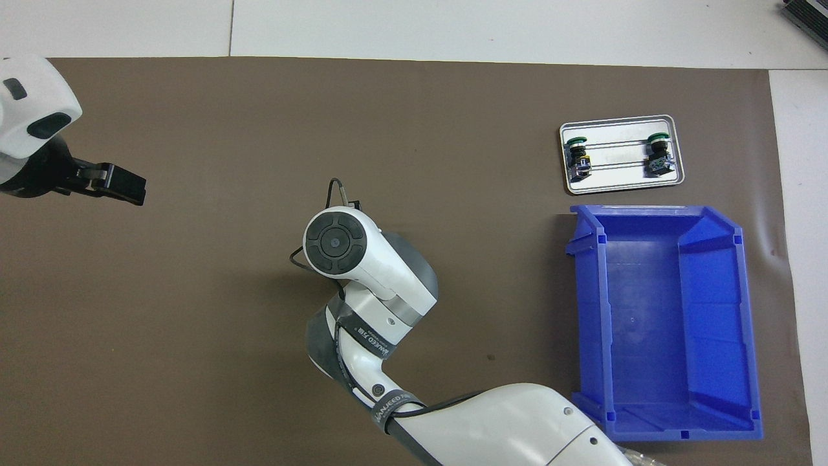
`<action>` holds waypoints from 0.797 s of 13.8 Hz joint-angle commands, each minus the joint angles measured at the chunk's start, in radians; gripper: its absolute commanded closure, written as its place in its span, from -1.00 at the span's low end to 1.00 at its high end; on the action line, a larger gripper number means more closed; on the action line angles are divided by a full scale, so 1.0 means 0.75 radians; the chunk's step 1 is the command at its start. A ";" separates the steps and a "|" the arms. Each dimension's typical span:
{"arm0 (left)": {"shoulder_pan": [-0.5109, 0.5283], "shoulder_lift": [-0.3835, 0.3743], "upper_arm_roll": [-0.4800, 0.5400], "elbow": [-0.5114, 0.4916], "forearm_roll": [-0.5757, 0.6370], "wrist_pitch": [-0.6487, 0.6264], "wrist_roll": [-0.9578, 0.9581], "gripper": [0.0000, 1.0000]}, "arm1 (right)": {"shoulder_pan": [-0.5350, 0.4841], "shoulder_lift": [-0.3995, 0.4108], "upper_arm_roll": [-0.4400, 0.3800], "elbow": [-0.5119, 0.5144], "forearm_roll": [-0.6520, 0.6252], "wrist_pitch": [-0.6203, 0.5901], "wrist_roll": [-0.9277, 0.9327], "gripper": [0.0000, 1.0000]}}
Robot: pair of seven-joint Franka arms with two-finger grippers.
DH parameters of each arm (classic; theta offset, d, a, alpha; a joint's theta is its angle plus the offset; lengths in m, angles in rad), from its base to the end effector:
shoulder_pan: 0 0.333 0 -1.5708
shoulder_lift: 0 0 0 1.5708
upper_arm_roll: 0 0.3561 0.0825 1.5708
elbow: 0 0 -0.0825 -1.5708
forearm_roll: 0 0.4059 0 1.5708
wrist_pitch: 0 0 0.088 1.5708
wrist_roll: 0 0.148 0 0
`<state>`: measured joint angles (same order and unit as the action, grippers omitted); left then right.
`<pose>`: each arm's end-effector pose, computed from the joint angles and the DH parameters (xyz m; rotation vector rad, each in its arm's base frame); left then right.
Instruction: Place and press button with both arms
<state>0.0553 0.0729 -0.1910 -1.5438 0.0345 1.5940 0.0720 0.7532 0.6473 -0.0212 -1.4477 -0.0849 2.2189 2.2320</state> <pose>0.5974 -0.0725 0.5968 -3.1032 0.3247 0.0323 0.5812 0.5187 0.2999 -2.2644 2.0018 -0.1422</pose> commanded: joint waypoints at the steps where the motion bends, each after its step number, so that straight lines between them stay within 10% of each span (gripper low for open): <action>1: -0.025 -0.058 0.009 -0.089 0.022 0.034 -0.016 -1.00 | 0.026 -0.014 0.000 -0.058 -0.001 0.088 0.069 1.00; 4: -0.043 -0.101 0.001 -0.213 0.013 0.189 0.027 -1.00 | 0.037 -0.018 -0.002 -0.101 -0.001 0.124 0.096 1.00; 6: -0.096 -0.146 -0.001 -0.344 0.003 0.353 0.110 -1.00 | 0.035 -0.020 -0.002 -0.097 -0.022 0.110 0.104 -0.99; 11: -0.117 -0.175 -0.001 -0.453 -0.183 0.415 0.382 -1.00 | -0.094 -0.241 -0.002 -0.184 -0.044 0.032 -0.253 -1.00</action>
<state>-0.0220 -0.0165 -0.2031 -1.8212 -0.0780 1.8741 0.2751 0.7529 0.5947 -0.0341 -1.4993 -0.1063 2.2688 2.1670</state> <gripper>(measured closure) 0.000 0.000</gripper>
